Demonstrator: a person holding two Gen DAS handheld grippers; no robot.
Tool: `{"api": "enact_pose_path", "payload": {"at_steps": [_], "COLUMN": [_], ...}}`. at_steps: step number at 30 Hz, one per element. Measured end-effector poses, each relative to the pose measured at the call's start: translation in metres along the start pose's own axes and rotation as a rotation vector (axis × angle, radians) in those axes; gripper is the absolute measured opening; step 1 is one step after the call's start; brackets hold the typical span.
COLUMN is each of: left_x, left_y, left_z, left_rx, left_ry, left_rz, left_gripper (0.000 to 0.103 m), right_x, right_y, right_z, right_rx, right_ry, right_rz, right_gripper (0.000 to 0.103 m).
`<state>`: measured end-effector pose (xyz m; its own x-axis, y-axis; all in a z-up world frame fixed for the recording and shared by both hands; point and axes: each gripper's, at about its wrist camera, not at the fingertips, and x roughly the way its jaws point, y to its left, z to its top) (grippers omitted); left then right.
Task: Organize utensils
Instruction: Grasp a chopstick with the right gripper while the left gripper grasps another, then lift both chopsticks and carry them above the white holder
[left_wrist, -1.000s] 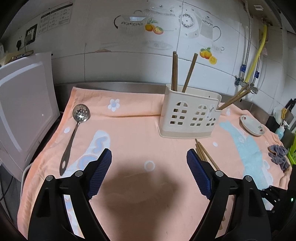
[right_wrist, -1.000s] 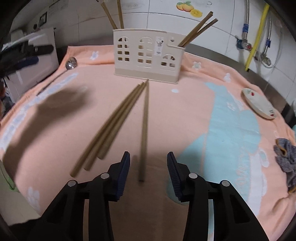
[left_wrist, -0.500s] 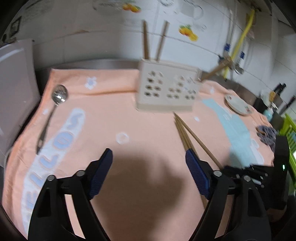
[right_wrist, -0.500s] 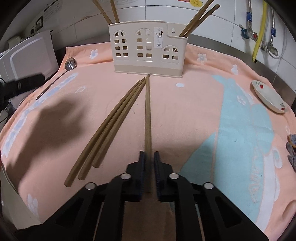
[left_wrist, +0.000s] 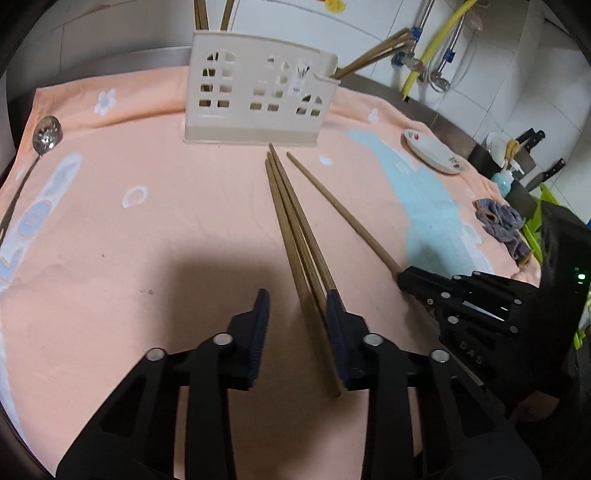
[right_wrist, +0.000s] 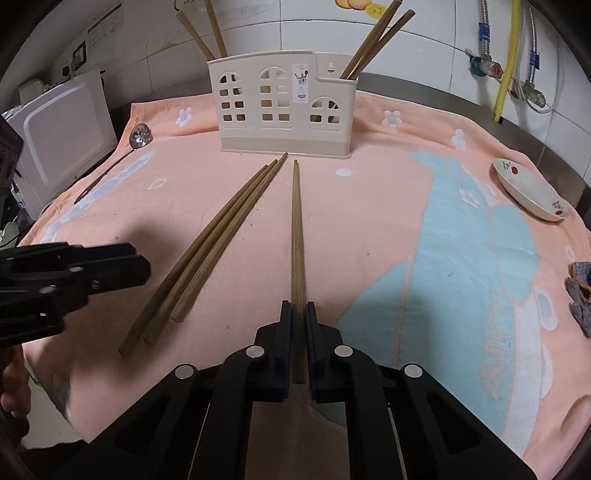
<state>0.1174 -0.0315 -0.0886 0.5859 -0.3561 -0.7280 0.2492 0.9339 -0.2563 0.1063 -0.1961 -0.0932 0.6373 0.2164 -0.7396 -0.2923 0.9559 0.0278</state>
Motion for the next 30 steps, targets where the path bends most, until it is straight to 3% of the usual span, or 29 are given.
{"api": "enact_pose_path", "payload": {"at_steps": [7, 11, 30], "left_x": [0.01, 0.015, 0.025], "left_y": [-0.011, -0.016, -0.026], "left_z": [-0.001, -0.002, -0.004], "left_rx": [0.018, 0.047, 0.093], "left_ry": [0.026, 0.036, 0.037], "left_rz": [0.014, 0.06, 0.123], "left_gripper": [0.018, 0.014, 0.011], "right_x": [-0.001, -0.001, 0.002], "right_y": [-0.003, -0.006, -0.006], "right_z": [-0.002, -0.002, -0.004], "right_rx": [0.009, 0.014, 0.015], "right_ry": [-0.007, -0.008, -0.011], "right_rz": [0.019, 0.026, 0.038], "right_gripper": [0.007, 0.007, 0.007]}}
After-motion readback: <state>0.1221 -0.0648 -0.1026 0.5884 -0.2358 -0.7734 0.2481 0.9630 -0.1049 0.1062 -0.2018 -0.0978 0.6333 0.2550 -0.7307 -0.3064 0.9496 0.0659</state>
